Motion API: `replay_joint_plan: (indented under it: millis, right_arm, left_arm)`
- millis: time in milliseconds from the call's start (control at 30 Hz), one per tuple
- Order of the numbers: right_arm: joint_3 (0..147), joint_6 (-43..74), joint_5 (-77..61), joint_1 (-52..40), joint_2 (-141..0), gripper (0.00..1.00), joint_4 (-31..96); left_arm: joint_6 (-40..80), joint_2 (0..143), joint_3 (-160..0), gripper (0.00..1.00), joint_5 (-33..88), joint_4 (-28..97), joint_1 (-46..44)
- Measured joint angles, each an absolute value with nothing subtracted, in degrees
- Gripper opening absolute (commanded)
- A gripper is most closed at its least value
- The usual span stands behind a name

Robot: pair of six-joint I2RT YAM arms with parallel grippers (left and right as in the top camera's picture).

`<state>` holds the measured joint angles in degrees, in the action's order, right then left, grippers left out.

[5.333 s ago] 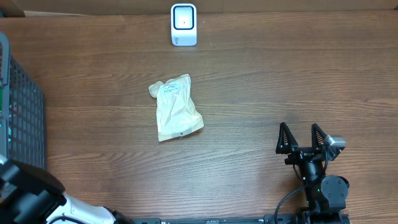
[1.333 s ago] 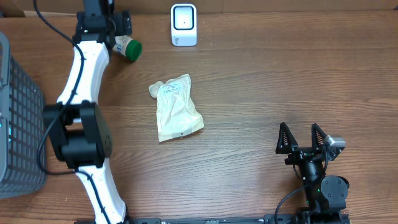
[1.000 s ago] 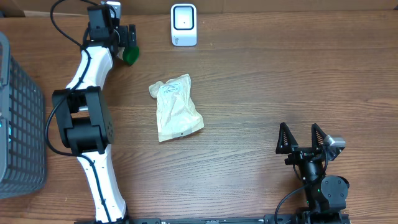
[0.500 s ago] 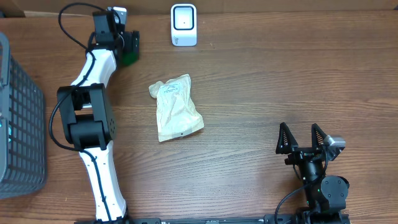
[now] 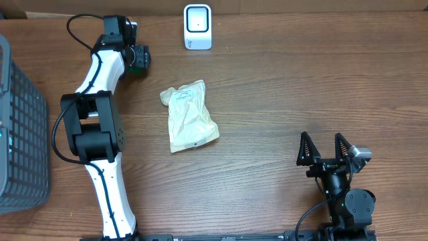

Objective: Scan the item barcode
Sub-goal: 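Move the green-capped jar to the scanner face with the left gripper, then lower the jar beside the bag and open the left gripper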

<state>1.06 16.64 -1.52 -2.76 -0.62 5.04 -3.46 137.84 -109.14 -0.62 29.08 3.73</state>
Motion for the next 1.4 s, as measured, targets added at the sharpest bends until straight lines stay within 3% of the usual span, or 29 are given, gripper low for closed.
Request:
replay_joint_plan:
  millis: [133, 367, 767, 900, 1033, 1300, 1400]
  right_arm:
    - [1.06, 16.64, -1.54, -2.76, -0.62, 1.00, 5.06]
    - [1.06, 16.62, -1.54, -2.76, -0.62, 1.00, 5.04]
    - [1.06, 16.62, -1.52, -2.76, -0.62, 1.00, 5.04]
    - [1.06, 16.64, -1.52, -2.76, -0.62, 1.00, 5.04]
    - [1.06, 16.64, -1.54, -2.76, -0.62, 1.00, 5.02]
    - [1.06, 16.62, -1.52, -2.76, -0.62, 1.00, 5.04]
    - [1.06, 16.64, -1.52, -2.76, -0.62, 1.00, 5.02]
  left_arm:
    - [1.08, 137.91, -109.06, 0.43, -0.82, 32.01, 3.75]
    - [4.08, 139.02, -114.43, 0.27, -0.64, 43.35, 3.84]
    - [6.55, 140.09, -137.47, 0.30, 4.73, 80.75, 3.84]
    - [7.03, 140.09, -139.28, 0.23, 8.67, 91.66, 3.73]
    - [7.18, 140.09, -139.28, 0.15, 9.82, 96.68, 3.36]
    - [7.18, 140.09, -133.58, 0.14, 12.97, 96.40, 0.93]
    - [7.14, 140.09, -126.96, 0.07, 13.54, 96.42, 0.12]
